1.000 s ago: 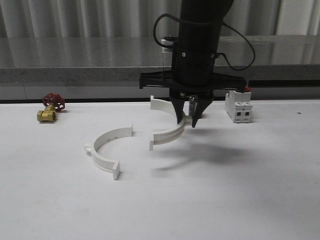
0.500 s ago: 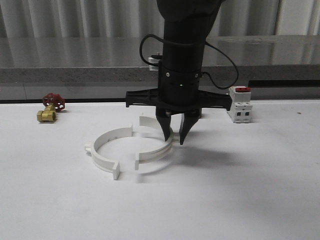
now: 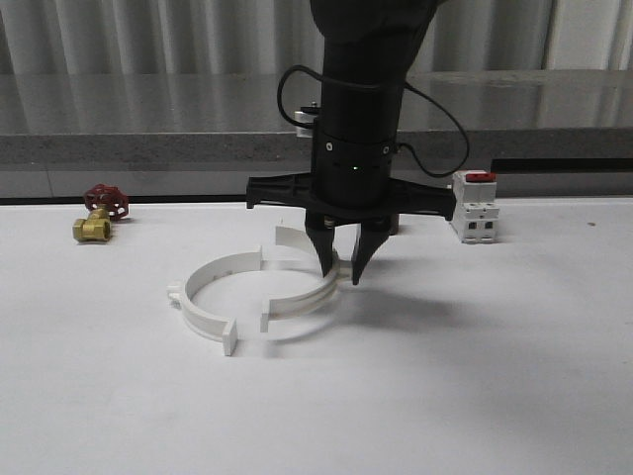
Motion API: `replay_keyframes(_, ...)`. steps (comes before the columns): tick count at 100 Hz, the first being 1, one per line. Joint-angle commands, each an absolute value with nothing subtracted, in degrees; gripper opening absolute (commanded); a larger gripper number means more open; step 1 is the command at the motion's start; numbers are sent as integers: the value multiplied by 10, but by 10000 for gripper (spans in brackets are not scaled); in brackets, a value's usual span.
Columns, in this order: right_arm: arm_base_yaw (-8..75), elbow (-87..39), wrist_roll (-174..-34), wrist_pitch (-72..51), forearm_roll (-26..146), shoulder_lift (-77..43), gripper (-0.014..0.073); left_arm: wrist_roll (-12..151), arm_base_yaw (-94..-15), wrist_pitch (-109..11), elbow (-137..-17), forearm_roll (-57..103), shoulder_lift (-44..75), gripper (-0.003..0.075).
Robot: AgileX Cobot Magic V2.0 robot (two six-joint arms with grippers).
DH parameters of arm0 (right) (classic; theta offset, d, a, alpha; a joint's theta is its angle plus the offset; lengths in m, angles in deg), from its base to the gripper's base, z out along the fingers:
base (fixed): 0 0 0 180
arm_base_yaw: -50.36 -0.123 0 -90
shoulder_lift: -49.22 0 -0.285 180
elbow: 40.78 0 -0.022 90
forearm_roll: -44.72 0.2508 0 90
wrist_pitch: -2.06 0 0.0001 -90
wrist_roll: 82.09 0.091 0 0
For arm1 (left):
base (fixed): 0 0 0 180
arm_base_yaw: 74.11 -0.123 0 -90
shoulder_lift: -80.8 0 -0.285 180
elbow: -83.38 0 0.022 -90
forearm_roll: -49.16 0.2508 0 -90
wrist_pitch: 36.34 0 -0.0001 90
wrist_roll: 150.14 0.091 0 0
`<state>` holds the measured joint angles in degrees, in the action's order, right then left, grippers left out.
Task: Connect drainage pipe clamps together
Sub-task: 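Carry the second clamp half toward the first and align the ends, then press the second clamp half against the first to close the ring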
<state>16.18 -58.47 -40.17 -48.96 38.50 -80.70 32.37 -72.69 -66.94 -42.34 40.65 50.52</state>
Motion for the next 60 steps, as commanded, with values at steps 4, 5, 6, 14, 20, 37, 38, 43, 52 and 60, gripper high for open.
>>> replay_keyframes(4,162,-603,-396,-477,378,-772,-2,323,-728,-628,-439,400,502,-20)
replay_keyframes(5,162,-603,-396,-476,378,-772,-2,323,-728,-628,-439,400,502,-20)
replay_keyframes(6,162,-603,-396,-476,378,-772,-2,323,-728,-628,-439,400,502,-20)
replay_keyframes(14,161,-603,-395,-475,378,-772,-2,323,-728,-628,-439,400,502,-20)
replay_keyframes(20,159,-603,-395,-473,379,-774,-2,323,-728,-628,-439,400,502,-20)
replay_keyframes(37,157,-603,-385,-470,379,-782,-2,323,-728,-628,-439,400,502,-20)
replay_keyframes(38,157,-603,-385,-470,379,-782,-2,323,-728,-628,-439,400,502,-20)
replay_keyframes(43,157,-603,-385,-470,379,-785,-2,323,-728,-628,-439,400,502,-20)
replay_keyframes(52,157,-603,-384,-470,379,-785,-2,323,-728,-628,-439,400,502,-20)
replay_keyframes(60,157,-603,-379,-469,379,-785,-2,323,-728,-628,-439,400,502,-20)
